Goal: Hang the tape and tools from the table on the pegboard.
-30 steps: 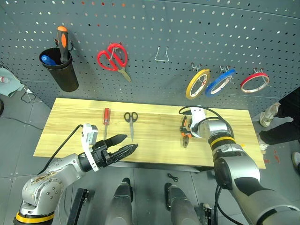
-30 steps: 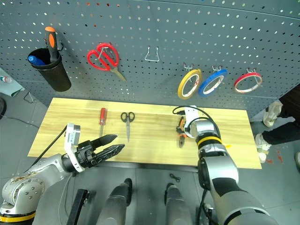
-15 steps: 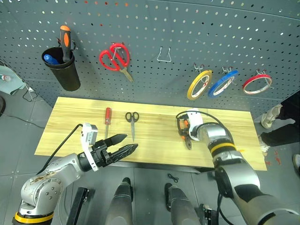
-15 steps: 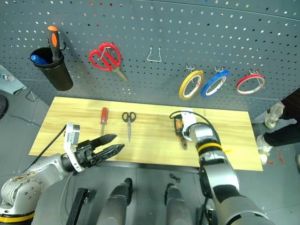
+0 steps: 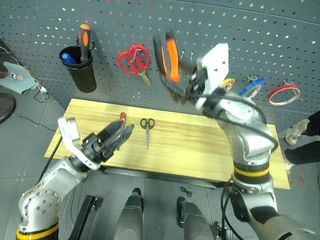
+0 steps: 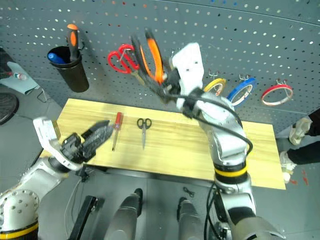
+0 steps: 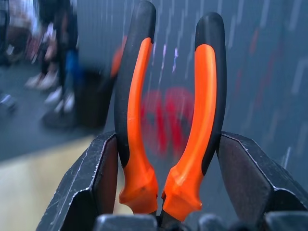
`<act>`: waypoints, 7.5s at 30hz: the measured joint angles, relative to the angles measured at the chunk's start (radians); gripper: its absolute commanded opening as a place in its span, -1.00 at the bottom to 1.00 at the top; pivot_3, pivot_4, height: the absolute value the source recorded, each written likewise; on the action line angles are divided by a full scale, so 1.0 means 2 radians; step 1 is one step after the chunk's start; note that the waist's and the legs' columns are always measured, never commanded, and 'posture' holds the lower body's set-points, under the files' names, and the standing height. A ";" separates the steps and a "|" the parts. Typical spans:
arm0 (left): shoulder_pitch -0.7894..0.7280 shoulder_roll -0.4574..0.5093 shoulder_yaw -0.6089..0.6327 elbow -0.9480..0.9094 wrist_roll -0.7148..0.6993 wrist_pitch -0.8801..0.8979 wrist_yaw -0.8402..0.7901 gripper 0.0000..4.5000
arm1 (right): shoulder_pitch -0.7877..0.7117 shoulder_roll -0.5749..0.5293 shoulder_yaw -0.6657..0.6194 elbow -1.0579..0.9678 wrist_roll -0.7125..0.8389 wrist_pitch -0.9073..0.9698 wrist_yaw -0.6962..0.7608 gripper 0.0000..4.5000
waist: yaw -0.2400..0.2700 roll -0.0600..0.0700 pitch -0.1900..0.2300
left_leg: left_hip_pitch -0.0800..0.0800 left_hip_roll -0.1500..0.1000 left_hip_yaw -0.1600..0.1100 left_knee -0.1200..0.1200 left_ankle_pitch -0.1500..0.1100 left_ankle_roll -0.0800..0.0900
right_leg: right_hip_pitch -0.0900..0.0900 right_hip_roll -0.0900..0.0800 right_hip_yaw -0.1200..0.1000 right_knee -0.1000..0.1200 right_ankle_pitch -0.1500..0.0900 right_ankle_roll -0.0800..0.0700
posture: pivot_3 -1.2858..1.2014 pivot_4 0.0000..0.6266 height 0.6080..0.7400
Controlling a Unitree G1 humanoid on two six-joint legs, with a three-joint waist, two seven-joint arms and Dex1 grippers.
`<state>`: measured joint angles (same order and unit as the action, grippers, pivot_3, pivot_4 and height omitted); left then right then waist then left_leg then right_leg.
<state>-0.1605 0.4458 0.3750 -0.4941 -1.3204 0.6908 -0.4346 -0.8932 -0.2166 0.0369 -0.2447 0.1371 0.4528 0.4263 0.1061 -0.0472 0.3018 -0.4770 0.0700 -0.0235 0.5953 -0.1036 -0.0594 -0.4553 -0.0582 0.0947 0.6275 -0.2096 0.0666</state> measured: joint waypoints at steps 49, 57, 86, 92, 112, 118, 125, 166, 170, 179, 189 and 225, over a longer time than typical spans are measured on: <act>-0.126 -0.020 -0.036 0.062 -0.008 -0.027 0.037 1.00 | -0.048 0.003 -0.032 0.405 -0.114 -0.254 -0.221 0.98 | 0.020 -0.003 -0.003 | 0.000 0.001 -0.002 -0.003 0.009 0.003 | 0.007 -0.001 -0.007 -0.002 0.003 -0.003 | 0.26 -0.17 1.00; -0.039 0.026 -0.059 0.053 0.071 -0.015 0.036 1.00 | 0.054 -0.057 -0.016 0.184 0.004 -0.045 -0.018 0.98 | 0.020 -0.002 -0.002 | 0.000 0.001 -0.002 -0.005 0.009 0.002 | 0.006 -0.001 -0.007 -0.002 0.000 -0.004 | 0.25 -0.11 1.00; -0.236 -0.204 -0.213 0.304 0.517 0.018 0.300 1.00 | 0.138 -0.257 -0.009 0.033 0.200 0.127 0.323 0.98 | 0.008 0.003 0.043 | -0.003 0.003 -0.002 -0.001 0.009 0.003 | 0.006 -0.001 -0.009 0.001 -0.003 0.001 | 0.11 0.60 1.00; -0.213 -0.210 -0.227 0.286 0.544 0.056 0.299 1.00 | 0.133 -0.259 -0.034 -0.021 0.239 0.178 0.284 0.98 | 0.005 0.004 0.061 | -0.008 0.002 -0.003 -0.001 0.009 0.003 | 0.001 -0.001 -0.010 0.003 -0.003 -0.001 | 0.08 0.61 1.00; -0.235 -0.209 -0.254 0.355 0.626 0.029 0.251 -0.98 | 0.145 -0.295 -0.043 -0.069 0.237 0.190 0.226 1.00 | -0.033 0.004 0.069 | -0.010 0.001 -0.004 0.002 0.009 0.003 | -0.001 -0.002 -0.009 0.008 -0.005 0.002 | 0.06 0.62 1.00; -0.222 -0.205 -0.250 0.336 0.632 0.039 0.245 -0.98 | 0.153 -0.294 -0.044 -0.070 0.238 0.192 0.220 1.00 | -0.035 0.004 0.069 | -0.010 0.001 -0.004 0.002 0.009 0.003 | -0.001 -0.002 -0.009 0.008 -0.006 0.003 | 0.07 0.60 1.00; -0.156 -0.118 -0.264 0.229 0.641 0.079 0.182 -0.98 | 0.203 -0.291 -0.044 -0.077 0.235 0.173 0.221 1.00 | -0.038 0.004 0.069 | -0.009 0.001 -0.004 0.000 0.009 0.003 | -0.002 -0.002 -0.009 0.008 -0.006 0.002 | 0.08 0.51 1.00; 0.036 0.008 -0.087 -0.239 0.609 -0.103 0.075 -0.98 | 0.133 -0.204 -0.061 -0.107 0.263 0.124 0.158 1.00 | -0.018 0.004 0.028 | -0.011 0.002 -0.004 -0.001 0.009 0.003 | -0.001 -0.002 -0.011 0.001 -0.002 0.000 | 0.20 -0.07 1.00; 0.016 0.009 -0.090 -0.236 0.615 -0.103 0.080 -0.98 | 0.094 -0.190 -0.065 -0.101 0.287 0.135 0.142 1.00 | -0.018 0.004 0.026 | -0.011 0.002 -0.004 0.000 0.010 0.003 | -0.001 -0.002 -0.011 0.002 -0.001 -0.001 | 0.20 -0.09 1.00; -0.019 -0.004 -0.114 -0.186 0.643 -0.117 0.097 -0.98 | 0.042 -0.171 -0.064 -0.081 0.303 0.144 0.119 1.00 | -0.017 0.004 0.023 | -0.011 0.002 -0.004 0.001 0.010 0.003 | -0.001 -0.002 -0.011 0.003 -0.001 -0.001 | 0.19 -0.10 1.00; -0.039 -0.024 -0.142 -0.111 0.664 -0.164 0.104 -0.98 | 0.024 -0.166 -0.062 -0.069 0.306 0.144 0.101 1.00 | -0.018 0.004 0.021 | -0.010 0.002 -0.004 0.002 0.010 0.003 | -0.001 -0.002 -0.011 0.006 -0.001 -0.001 | 0.17 -0.10 1.00; -0.050 -0.042 -0.159 -0.030 0.679 -0.157 0.107 0.98 | 0.029 -0.180 -0.061 -0.075 0.306 0.159 0.081 1.00 | -0.024 0.004 0.021 | -0.010 0.002 -0.004 0.005 0.010 0.004 | 0.000 -0.002 -0.011 0.010 -0.001 -0.001 | 0.14 -0.08 1.00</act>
<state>-0.2613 0.3619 0.0567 -0.5551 0.0371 0.3770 -0.2204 -0.8357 -0.5770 -0.0852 -0.3955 0.7486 0.7716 0.5892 0.0588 -0.0393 0.3429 -0.4961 0.0732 -0.0310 0.6057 -0.0840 -0.0521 -0.4562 -0.0617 0.0734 0.6465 -0.2114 0.0643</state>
